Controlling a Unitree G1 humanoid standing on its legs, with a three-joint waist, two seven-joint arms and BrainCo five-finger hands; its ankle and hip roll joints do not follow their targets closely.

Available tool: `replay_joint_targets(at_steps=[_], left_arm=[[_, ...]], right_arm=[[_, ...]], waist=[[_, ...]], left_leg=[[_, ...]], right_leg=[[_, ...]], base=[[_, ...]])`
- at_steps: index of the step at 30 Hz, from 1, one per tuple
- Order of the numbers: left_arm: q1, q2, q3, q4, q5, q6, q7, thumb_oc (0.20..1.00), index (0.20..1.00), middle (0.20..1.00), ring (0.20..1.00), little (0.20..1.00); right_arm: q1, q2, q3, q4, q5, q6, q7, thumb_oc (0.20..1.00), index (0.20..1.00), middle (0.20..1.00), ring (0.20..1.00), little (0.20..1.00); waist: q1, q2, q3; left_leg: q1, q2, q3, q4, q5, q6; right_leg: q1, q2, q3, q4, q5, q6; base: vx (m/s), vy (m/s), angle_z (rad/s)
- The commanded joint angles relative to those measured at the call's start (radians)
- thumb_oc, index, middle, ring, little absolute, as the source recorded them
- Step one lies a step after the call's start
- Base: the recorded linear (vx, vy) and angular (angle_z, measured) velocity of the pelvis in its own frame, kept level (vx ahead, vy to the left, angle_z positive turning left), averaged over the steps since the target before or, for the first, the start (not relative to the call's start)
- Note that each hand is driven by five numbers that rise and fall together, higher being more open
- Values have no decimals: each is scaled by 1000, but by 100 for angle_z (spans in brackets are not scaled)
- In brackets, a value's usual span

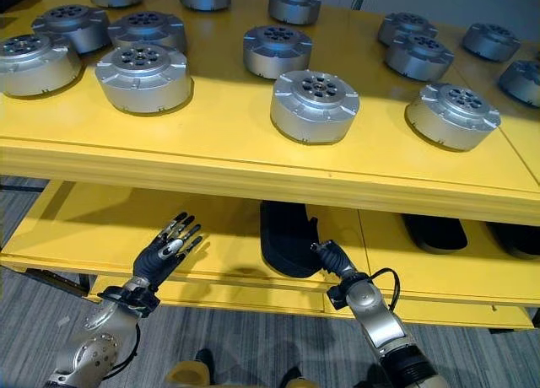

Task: Move parts from the plastic box to the shelf.

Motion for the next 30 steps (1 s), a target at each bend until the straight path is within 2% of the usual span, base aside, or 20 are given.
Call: replay_joint_targets(at_steps=[1, 4, 6, 8, 12, 15, 17, 22, 24, 30], left_arm=[[-14, 29, -11, -30, -41, -2, 1, 1000, 1000, 1000, 1000, 1000], [-44, 44, -17, -33, -23, -6, 44, 1000, 1000, 1000, 1000, 1000], [-95, 59, -21, -16, -83, 49, 90, 1000, 1000, 1000, 1000, 1000], [-132, 65, -31, -11, -104, 51, 78, 1000, 1000, 1000, 1000, 1000], [-198, 73, -56, -7, -103, 8, 100, 1000, 1000, 1000, 1000, 1000], [-232, 73, -65, -4, -109, 0, 106, 1000, 1000, 1000, 1000, 1000], [-251, 70, -71, 6, -116, 3, 106, 1000, 1000, 1000, 1000, 1000], [-290, 40, -82, 54, -206, 15, 113, 1000, 1000, 1000, 1000, 1000], [-314, 35, -89, 96, -140, -6, 115, 1000, 1000, 1000, 1000, 1000], [-349, 21, -120, 139, -152, -13, 90, 1000, 1000, 1000, 1000, 1000]], right_arm=[[-110, -36, -59, -9, -19, -77, -91, 200, 200, 200, 200, 200], [-154, -59, -71, 17, -11, -69, -114, 200, 200, 200, 200, 200], [-230, -90, -84, 55, 6, -56, -128, 200, 200, 200, 200, 200], [-286, -111, -90, 75, 50, -82, -137, 200, 200, 200, 200, 200], [-373, -133, -95, 101, 65, -81, -142, 200, 200, 200, 200, 200], [-412, -150, -99, 114, 84, -86, -126, 200, 200, 200, 200, 200], [-437, -162, -101, 122, 99, -100, -106, 200, 200, 200, 200, 200], [-490, -195, -97, 152, 79, -79, -77, 200, 200, 200, 200, 200], [-528, -224, -86, 162, 80, -42, -55, 200, 200, 200, 200, 200], [-593, -317, -79, 192, 73, -9, -33, 200, 200, 200, 200, 200]], waist=[[18, 15, 10], [26, 19, 36], [29, 19, 78], [27, 19, 105], [18, 21, 150], [9, 23, 170], [3, 24, 181], [-15, 28, 187], [-24, 24, 182], [-35, 20, 178]], left_leg=[[-57, 77, 1, 85, -13, -19], [-101, 85, -2, 127, -24, -19], [-151, 98, 4, 189, -44, -17], [-184, 111, 13, 236, -64, -14], [-239, 143, 20, 314, -92, -9], [-282, 165, 21, 388, -121, -3], [-309, 179, 19, 445, -148, 2], [-377, 210, 3, 610, -243, 27], [-410, 213, -13, 679, -284, 30], [-497, 215, -65, 843, -373, 38]], right_leg=[[-70, -27, 2, 153, -48, 23], [-112, -32, 5, 188, -56, 19], [-158, -45, -1, 240, -68, 14], [-185, -58, -7, 270, -75, 11], [-241, -85, -7, 351, -95, 7], [-288, -107, -1, 426, -119, 3], [-319, -125, 6, 484, -140, -2], [-412, -187, 37, 682, -220, -6], [-454, -203, 60, 754, -253, -4], [-545, -247, 98, 883, -298, -13]], base=[[-80, -67, 21], [-196, -79, 10], [-264, -100, 7], [-237, -73, -1], [-203, -55, 0], [-185, -31, 7], [-169, -3, 7], [-126, 25, 0], [-129, 20, -3], [-71, 41, -4]])
